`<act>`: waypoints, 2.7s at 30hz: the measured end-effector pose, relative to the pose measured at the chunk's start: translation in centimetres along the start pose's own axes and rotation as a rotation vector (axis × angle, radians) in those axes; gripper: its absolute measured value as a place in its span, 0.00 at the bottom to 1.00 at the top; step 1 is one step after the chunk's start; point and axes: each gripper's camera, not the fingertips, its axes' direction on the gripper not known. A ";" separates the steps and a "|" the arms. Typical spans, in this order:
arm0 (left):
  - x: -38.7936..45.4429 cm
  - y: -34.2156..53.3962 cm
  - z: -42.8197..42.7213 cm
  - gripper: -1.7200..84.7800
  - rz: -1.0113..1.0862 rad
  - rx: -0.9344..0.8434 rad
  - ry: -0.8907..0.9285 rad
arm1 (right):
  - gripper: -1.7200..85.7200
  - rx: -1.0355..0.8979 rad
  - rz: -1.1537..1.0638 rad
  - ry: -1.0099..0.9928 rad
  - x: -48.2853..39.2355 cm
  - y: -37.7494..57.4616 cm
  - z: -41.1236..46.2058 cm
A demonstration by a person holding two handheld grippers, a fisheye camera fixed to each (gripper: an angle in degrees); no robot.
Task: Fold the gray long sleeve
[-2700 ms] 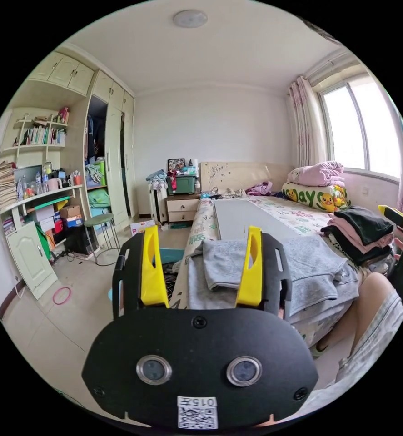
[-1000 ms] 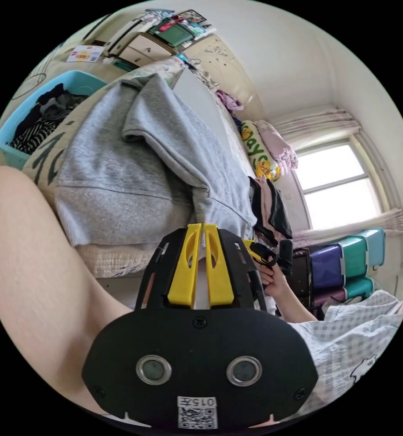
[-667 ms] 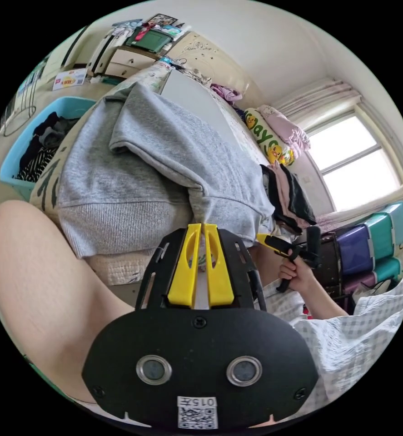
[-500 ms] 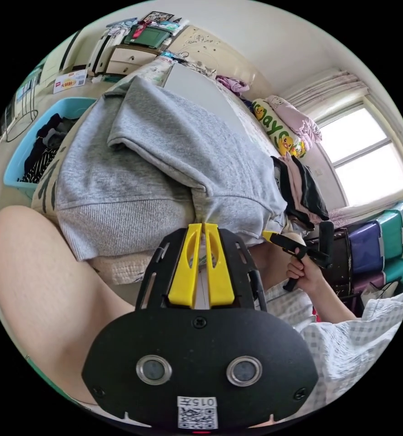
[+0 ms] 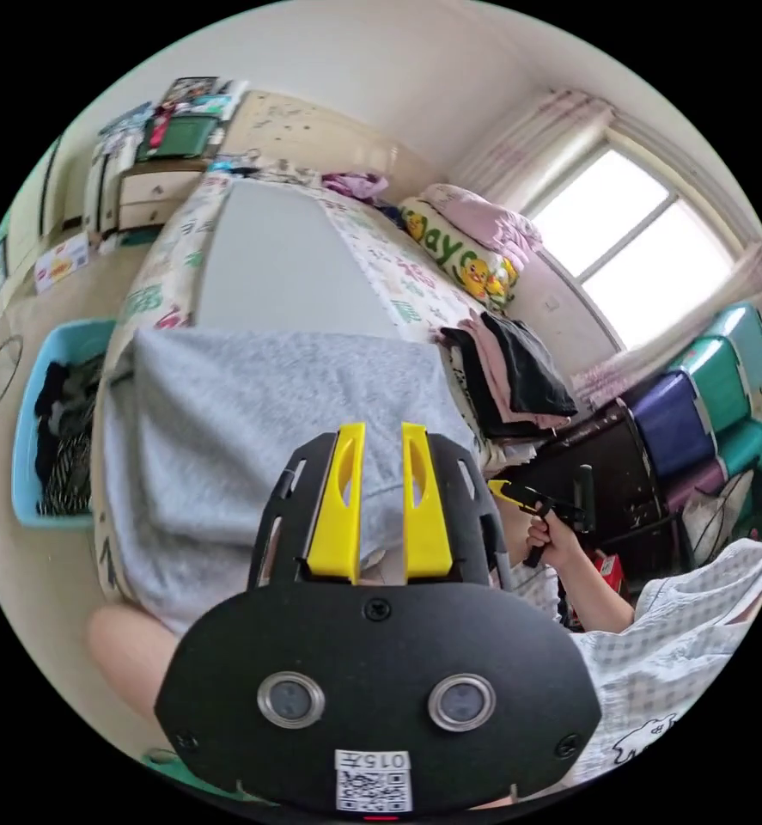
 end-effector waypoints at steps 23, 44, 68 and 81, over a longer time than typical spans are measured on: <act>25.5 -33.0 30.8 0.09 0.383 -0.506 -0.427 | 0.11 -0.154 -0.038 -0.083 2.3 -1.7 4.3; 17.3 -29.8 5.8 0.03 0.241 0.073 0.172 | 0.05 0.431 -0.258 -0.024 -2.8 6.2 -14.8; -24.5 9.4 4.3 0.08 -0.476 0.097 0.182 | 0.06 -0.357 -0.732 -0.074 -19.5 19.5 12.1; -22.2 4.7 10.4 0.05 -0.160 -0.143 -0.298 | 0.06 -0.527 -0.887 0.081 -23.3 21.0 21.5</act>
